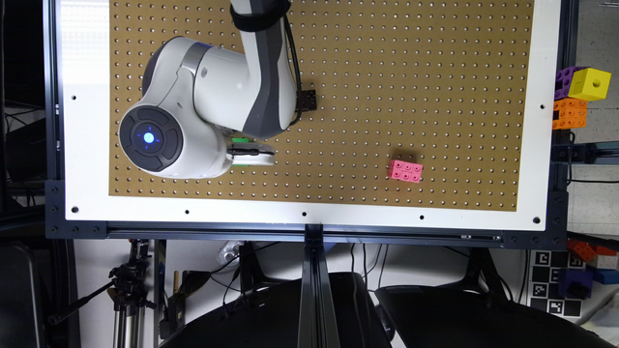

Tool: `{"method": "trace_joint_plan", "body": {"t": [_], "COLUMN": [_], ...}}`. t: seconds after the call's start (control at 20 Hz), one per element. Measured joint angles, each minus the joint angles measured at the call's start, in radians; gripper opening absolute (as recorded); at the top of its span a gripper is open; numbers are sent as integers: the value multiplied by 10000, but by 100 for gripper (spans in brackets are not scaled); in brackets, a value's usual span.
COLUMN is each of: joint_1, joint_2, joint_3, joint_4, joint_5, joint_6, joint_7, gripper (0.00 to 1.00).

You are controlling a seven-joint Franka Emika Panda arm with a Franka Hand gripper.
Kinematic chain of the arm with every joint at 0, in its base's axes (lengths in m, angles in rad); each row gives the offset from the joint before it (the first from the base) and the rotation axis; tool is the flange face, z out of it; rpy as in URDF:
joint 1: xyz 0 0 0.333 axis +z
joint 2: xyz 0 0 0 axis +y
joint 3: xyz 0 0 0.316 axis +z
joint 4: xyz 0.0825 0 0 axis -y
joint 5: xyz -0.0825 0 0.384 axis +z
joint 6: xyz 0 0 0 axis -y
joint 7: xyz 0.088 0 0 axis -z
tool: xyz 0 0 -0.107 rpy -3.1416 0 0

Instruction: Pick up green block.

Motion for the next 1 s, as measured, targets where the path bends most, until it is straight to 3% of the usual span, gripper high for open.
{"method": "trace_joint_plan", "body": {"t": [0.1,0.5,1.0], "joint_1": [-6,-7,-7], "joint_2": [-113,-1120,-1978], "joint_3": [-1,-1,0], "joint_4": [0,-6,-7], "joint_5": [0,0,0], "joint_6": [-91,-1171,-2011], "joint_7": [0,0,0], "gripper": [0,0,0]}}
